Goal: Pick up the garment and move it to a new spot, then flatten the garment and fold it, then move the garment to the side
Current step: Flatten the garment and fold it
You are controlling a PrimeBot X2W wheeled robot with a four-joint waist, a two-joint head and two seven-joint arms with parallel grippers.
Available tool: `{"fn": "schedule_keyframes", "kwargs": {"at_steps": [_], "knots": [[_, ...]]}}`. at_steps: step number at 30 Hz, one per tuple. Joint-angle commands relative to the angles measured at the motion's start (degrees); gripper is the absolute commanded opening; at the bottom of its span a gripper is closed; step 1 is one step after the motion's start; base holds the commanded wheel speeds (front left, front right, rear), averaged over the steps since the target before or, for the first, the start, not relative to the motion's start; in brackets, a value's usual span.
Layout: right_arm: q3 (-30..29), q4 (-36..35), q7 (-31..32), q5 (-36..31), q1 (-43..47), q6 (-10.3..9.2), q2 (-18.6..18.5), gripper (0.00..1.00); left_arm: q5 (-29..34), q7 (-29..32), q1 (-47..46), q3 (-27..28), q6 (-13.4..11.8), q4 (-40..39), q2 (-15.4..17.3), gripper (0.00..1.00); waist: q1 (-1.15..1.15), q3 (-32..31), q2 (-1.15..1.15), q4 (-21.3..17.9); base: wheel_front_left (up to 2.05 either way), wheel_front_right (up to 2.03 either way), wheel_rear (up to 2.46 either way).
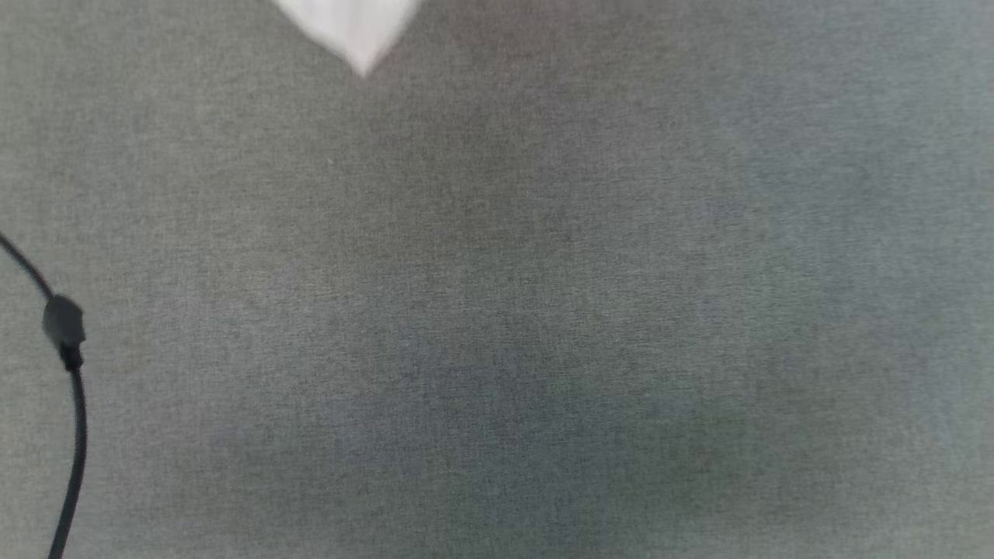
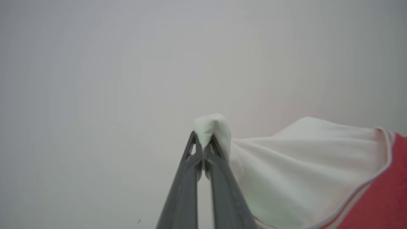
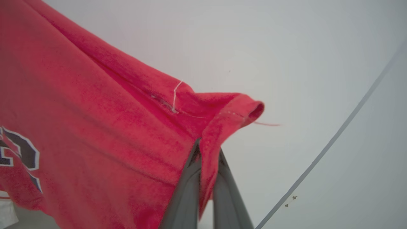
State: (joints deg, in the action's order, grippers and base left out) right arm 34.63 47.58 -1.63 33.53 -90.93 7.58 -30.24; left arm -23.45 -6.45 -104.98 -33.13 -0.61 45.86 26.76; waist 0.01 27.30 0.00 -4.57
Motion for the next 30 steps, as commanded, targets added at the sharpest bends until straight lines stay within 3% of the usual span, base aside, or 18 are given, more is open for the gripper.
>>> {"fn": "schedule_keyframes", "kwargs": {"at_steps": [1,6,11,14,16,24,27,30], "knots": [[-0.6,2.9,-2.4,-2.2,-0.7,-0.16,1.0,0.00,0.7,-2.9,-2.1,0.3,-0.5,1.2,-0.1,0.00,-0.01,0.8,0.00,0.5,0.00,0.00,0.00],[0.4,9.7,-5.7,-6.6,-0.5,-0.16,4.9,0.00,2.2,-6.5,-1.1,-2.6,3.5,5.6,-0.8,0.00,-0.01,1.1,0.00,1.8,0.00,0.00,0.00],[4.4,10.6,-3.0,-5.2,3.4,-0.16,5.7,0.00,0.8,-4.1,3.5,-5.6,7.0,8.9,-1.2,0.00,-0.01,0.6,0.00,3.0,0.00,0.00,0.00],[8.1,8.6,-0.1,-1.8,7.6,-0.15,4.9,0.00,-2.6,2.0,8.7,-8.1,8.0,10.0,-1.4,0.00,-0.01,-0.1,0.00,3.6,0.00,0.00,0.00],[10.6,6.5,2.1,1.0,10.3,-0.15,3.6,0.00,-7.2,7.5,13.2,-10.6,8.0,8.0,-1.9,0.00,-0.01,-0.6,0.00,4.0,0.00,0.00,0.00],[17.6,-6.7,10.7,13.5,21.9,-0.15,-3.9,0.00,-22.6,25.1,29.6,-15.6,8.0,-5.8,5.4,0.00,-0.01,-2.1,0.00,5.0,0.00,0.00,0.00],[19.0,-12.6,13.8,18.3,26.6,-0.15,-7.3,0.00,-25.9,30.9,36.3,-15.9,5.6,-11.7,8.2,0.00,-0.01,-2.8,0.00,5.1,0.00,0.00,0.00],[19.8,-17.5,16.2,21.8,31.3,-0.15,-10.8,0.00,-28.8,36.0,43.7,-16.4,1.2,-19.8,11.3,0.00,-0.01,-3.4,0.00,5.2,0.00,0.00,0.00]]}}
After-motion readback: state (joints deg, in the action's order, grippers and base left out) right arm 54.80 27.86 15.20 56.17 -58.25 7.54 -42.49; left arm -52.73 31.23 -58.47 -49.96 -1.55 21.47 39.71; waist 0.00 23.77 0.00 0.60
